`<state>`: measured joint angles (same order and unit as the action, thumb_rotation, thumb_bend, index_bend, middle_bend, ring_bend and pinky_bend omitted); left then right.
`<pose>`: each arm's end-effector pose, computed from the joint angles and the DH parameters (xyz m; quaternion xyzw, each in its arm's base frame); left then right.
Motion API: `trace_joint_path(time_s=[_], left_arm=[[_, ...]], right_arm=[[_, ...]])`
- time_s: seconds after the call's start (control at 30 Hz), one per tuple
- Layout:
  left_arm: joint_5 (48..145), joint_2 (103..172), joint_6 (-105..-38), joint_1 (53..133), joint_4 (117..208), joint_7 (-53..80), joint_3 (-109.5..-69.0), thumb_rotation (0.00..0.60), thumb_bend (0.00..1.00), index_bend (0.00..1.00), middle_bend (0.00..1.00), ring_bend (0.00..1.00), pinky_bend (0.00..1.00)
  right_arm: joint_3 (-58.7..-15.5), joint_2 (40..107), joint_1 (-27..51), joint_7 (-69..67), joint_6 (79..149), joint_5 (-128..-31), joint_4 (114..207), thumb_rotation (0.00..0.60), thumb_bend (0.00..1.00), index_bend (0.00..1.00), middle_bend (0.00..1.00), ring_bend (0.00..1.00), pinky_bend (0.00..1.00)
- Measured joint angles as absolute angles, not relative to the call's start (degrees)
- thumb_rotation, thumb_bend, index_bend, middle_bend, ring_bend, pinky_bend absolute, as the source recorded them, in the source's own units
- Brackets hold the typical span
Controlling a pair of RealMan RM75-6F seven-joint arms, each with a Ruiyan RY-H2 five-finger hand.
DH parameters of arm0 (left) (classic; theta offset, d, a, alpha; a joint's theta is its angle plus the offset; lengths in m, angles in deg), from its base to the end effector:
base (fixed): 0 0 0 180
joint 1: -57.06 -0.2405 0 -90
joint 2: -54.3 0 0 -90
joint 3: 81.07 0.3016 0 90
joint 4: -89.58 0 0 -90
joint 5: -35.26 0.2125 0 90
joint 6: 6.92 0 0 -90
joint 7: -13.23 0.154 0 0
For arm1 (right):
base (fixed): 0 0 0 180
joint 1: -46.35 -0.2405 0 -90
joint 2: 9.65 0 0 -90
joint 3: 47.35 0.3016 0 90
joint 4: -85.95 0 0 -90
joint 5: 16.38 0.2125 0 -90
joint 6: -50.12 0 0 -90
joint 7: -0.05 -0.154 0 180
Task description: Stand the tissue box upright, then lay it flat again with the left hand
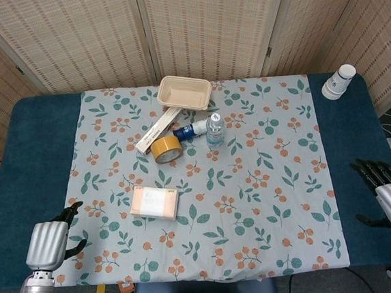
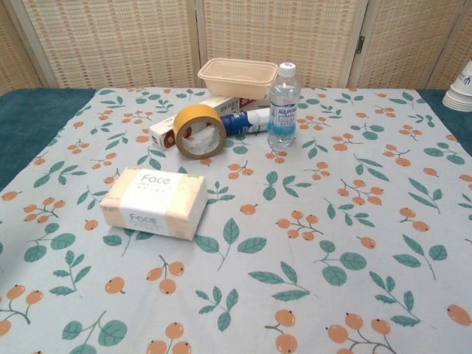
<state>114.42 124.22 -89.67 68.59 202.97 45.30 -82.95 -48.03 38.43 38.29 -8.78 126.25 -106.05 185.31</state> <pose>-0.2594 0.2135 0.1156 -0.6451 -0.3703 -0.3508 0.5689 -0.3364 -0.1957 0.2309 0.6528 -0.4215 0.3391 0.5303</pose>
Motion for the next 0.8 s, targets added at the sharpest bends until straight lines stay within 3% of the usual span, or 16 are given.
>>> trace_joint_path(time_s=[0.47, 0.53, 0.67, 0.8], left_arm=[[116.19, 123.57, -88.24, 69.44, 204.55, 44.50, -83.00, 0.600, 0.17, 0.20, 0.30, 0.58, 0.73], [117.24, 123.32, -88.13, 69.66, 204.93, 44.43, -82.97, 0.600, 0.17, 0.22, 0.31, 0.62, 0.75], [121.39, 123.21, -87.41, 70.57, 205.99, 44.05, -82.61, 0.600, 0.17, 0.26, 0.37, 0.82, 0.84], [125.48, 124.17, -85.04, 72.95, 207.20, 45.50, -82.85, 0.600, 0.17, 0.25, 0.37, 0.89, 0.88]], right_arm=[[-48.06, 38.72, 37.90, -7.98, 125.50, -106.01, 185.52, 0.600, 0.12, 0.08, 0.03, 0.00, 0.01], [-48.01, 38.88, 37.73, -7.73, 125.21, -105.88, 185.53, 0.600, 0.12, 0.08, 0.03, 0.00, 0.01], [-48.05, 39.18, 37.34, -6.93, 124.19, -105.53, 185.51, 0.600, 0.12, 0.08, 0.03, 0.00, 0.01], [-48.19, 39.25, 37.40, -6.52, 124.62, -106.10, 185.80, 0.600, 0.12, 0.08, 0.03, 0.00, 0.01]])
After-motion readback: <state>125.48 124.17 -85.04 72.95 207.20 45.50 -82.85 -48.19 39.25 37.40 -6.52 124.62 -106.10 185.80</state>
